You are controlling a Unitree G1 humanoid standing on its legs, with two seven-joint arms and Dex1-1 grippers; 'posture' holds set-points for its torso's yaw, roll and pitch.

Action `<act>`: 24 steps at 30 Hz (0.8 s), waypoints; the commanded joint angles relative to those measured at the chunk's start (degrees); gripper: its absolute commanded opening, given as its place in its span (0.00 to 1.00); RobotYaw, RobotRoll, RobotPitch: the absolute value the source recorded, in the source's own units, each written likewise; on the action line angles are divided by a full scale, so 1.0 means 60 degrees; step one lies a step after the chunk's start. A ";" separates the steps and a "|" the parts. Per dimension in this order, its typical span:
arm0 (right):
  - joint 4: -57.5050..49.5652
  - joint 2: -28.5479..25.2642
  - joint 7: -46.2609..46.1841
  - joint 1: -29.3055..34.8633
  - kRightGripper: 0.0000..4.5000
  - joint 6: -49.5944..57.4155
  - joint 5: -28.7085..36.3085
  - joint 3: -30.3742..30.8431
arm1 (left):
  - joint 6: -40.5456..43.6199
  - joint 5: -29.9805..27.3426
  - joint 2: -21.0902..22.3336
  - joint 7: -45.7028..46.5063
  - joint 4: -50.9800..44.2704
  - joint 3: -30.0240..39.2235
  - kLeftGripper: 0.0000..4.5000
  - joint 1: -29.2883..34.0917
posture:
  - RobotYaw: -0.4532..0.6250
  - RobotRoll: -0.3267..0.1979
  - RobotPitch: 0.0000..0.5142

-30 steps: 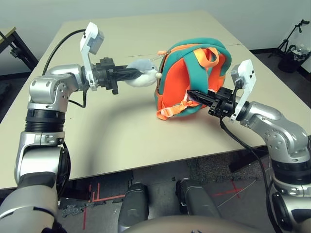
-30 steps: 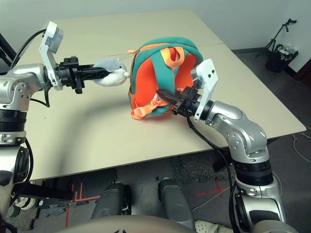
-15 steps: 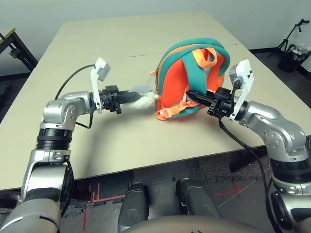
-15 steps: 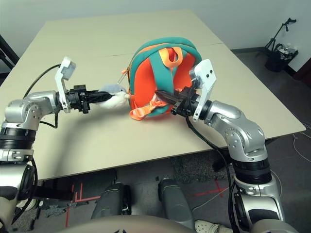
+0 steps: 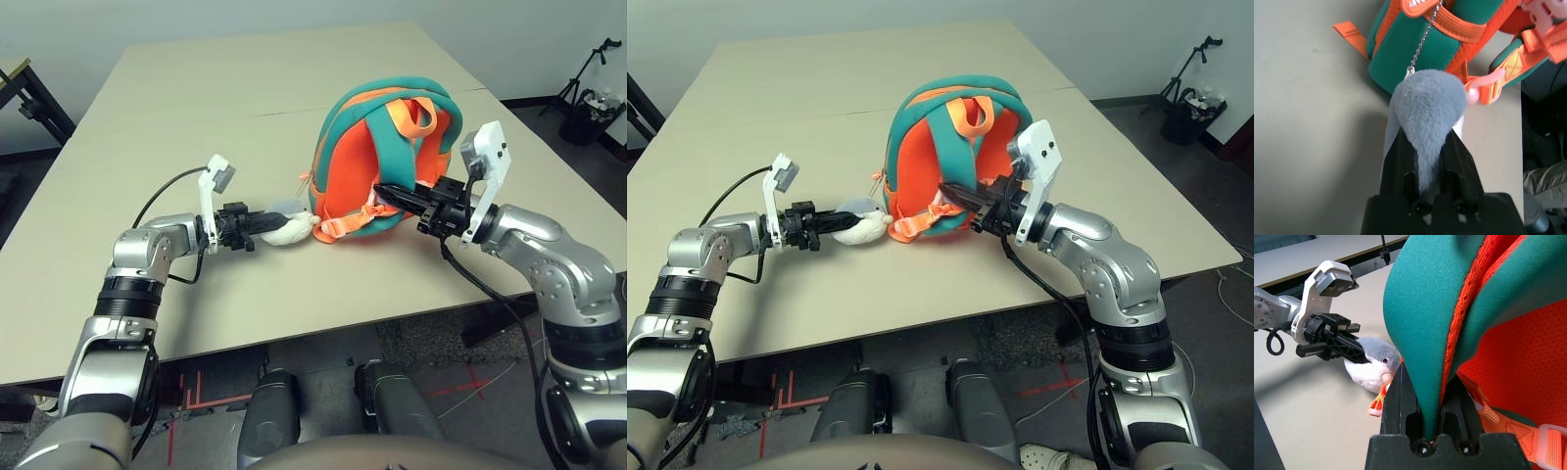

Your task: Put the pencil case into the backpack and zip it.

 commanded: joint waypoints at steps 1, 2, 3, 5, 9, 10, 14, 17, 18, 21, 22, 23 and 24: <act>0.0005 0.0033 0.0159 -0.0142 0.03 -0.0042 0.0013 0.0235 | 0.0303 -0.0255 0.0155 0.0314 0.0002 0.0641 0.35 0.0001 | 0.33 0.62 0.13; 0.0024 0.0038 0.0166 -0.0153 0.03 -0.0049 0.0006 0.0247 | 0.0299 -0.0257 0.0185 0.0349 -0.0004 0.0732 0.44 0.0031 | 0.33 0.62 0.13; 0.0040 0.0040 0.0171 -0.0163 0.03 -0.0055 0.0000 0.0257 | 0.0294 -0.0246 0.0209 0.0381 -0.0007 0.0803 0.53 0.0062 | 0.33 0.62 0.13; 0.0084 0.0032 0.0201 -0.0194 0.03 -0.0063 -0.0008 0.0275 | 0.0388 -0.0331 0.0299 0.0447 -0.0077 0.1044 0.71 0.0178 | 0.34 0.62 0.13; 0.0153 -0.0016 0.0270 -0.0247 0.03 -0.0058 -0.0036 0.0281 | 0.0568 -0.0440 0.0469 0.0528 -0.0315 0.1378 1.00 0.0411 | 0.34 0.62 0.13; 0.0163 -0.0032 0.0281 -0.0256 0.03 -0.0051 -0.0037 0.0278 | 0.0608 -0.0463 0.0523 0.0531 -0.0381 0.1424 1.00 0.0488 | 0.34 0.62 0.14; 0.0269 -0.0186 0.0278 -0.0336 0.19 -0.0015 -0.0176 0.0297 | 0.0997 -0.0685 0.0939 0.0529 -0.0847 0.1821 1.00 0.1042 | 0.35 0.62 0.14; 0.0319 -0.0426 0.0397 -0.0403 0.43 0.0078 -0.0199 0.0267 | 0.1226 -0.0881 0.1330 0.0422 -0.1291 0.2046 1.00 0.1467 | 0.35 0.62 0.14; 0.0346 -0.0583 0.0508 -0.0436 0.51 0.0106 -0.0201 0.0239 | 0.1272 -0.0955 0.1448 0.0405 -0.1405 0.2151 1.00 0.1576 | 0.35 0.62 0.14; 0.0609 -0.1354 0.1089 -0.0583 0.77 -0.0001 -0.0368 0.0171 | 0.1141 -0.1033 0.1764 0.0449 -0.1694 0.2456 1.00 0.1826 | 0.35 0.62 0.14; 0.0683 -0.1526 0.1238 -0.0607 0.86 -0.0060 -0.0399 0.0161 | 0.1142 -0.1043 0.1802 0.0498 -0.1749 0.2507 1.00 0.1865 | 0.36 0.62 0.14; 0.0868 -0.1856 0.1550 -0.0706 0.95 -0.0033 -0.0355 0.0066 | 0.1159 -0.1078 0.1884 0.0524 -0.1783 0.2622 1.00 0.1908 | 0.36 0.62 0.14; 0.1004 -0.2080 0.1765 -0.0780 0.99 -0.0007 -0.0311 -0.0001 | 0.1172 -0.1106 0.1937 0.0537 -0.1809 0.2704 1.00 0.1938 | 0.36 0.62 0.14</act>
